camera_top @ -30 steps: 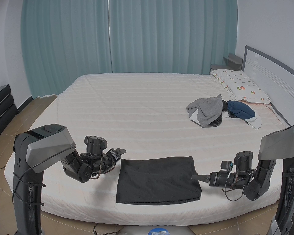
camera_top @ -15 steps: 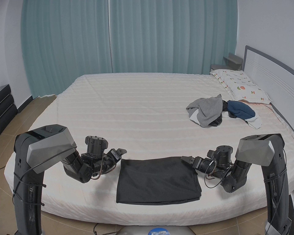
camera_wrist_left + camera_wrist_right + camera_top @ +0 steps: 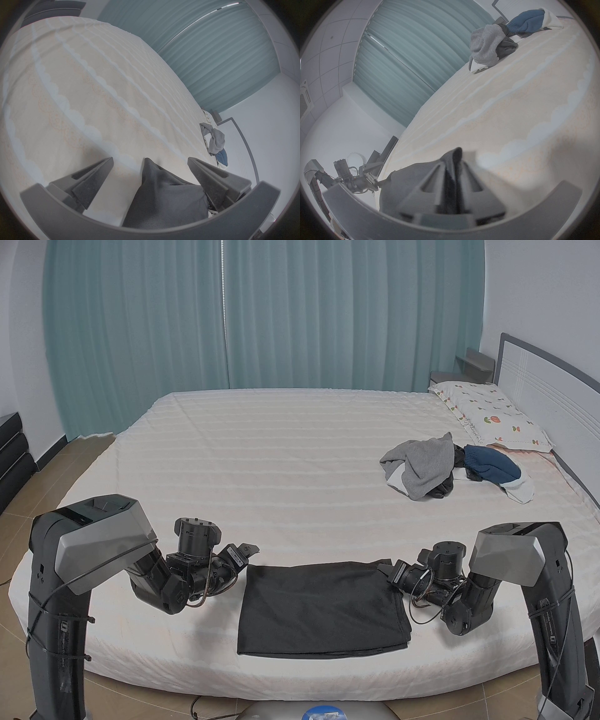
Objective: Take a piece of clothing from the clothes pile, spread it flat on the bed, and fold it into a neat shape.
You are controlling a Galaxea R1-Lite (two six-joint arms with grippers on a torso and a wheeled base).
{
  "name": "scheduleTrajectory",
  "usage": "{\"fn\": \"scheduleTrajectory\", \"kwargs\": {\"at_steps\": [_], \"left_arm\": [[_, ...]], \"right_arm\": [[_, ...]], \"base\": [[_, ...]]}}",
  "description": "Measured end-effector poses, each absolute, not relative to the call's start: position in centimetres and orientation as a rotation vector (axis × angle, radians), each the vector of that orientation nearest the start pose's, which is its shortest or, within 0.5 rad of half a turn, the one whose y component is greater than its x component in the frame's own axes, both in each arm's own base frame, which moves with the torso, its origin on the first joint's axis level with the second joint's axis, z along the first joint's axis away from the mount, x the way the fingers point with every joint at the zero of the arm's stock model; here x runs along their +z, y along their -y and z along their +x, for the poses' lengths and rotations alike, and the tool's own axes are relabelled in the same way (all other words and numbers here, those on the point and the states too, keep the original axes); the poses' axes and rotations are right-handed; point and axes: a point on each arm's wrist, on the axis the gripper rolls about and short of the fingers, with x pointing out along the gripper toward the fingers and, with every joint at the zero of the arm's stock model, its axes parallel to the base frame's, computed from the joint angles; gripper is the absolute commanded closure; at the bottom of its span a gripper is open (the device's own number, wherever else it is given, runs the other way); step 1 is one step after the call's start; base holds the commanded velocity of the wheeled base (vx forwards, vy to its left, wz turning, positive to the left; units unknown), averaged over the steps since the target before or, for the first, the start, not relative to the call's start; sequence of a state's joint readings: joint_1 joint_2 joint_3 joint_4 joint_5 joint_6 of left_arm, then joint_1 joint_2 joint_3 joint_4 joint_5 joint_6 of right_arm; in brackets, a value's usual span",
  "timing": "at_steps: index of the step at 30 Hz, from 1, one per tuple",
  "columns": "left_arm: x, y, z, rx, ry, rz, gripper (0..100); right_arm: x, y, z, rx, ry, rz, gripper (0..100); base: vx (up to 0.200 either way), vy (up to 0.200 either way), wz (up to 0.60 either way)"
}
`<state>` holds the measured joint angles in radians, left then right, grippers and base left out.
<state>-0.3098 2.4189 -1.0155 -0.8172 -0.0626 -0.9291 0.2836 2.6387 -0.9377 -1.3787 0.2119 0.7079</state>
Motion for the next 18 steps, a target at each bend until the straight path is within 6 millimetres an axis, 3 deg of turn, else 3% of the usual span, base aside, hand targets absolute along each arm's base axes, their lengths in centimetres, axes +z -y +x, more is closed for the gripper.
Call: {"fn": "scheduleTrajectory", "kwargs": {"at_steps": [15, 16, 18], "left_arm": [[-1.80, 12.75, 39.37, -0.062, -0.705, -0.817, 0], [-1.80, 12.75, 39.37, -0.062, -0.705, -0.817, 0], [-1.80, 12.75, 39.37, -0.062, -0.705, -0.817, 0]], "right_arm": [[-7.03, -11.70, 39.71, 0.352, -0.451, 0.680, 100], [-7.05, -11.70, 39.71, 0.352, -0.452, 0.680, 0], [-7.02, -11.70, 39.71, 0.351, -0.451, 0.682, 0]], "base": [[0.000, 0.000, 0.00], [0.000, 0.000, 0.00], [0.000, 0.000, 0.00]]}}
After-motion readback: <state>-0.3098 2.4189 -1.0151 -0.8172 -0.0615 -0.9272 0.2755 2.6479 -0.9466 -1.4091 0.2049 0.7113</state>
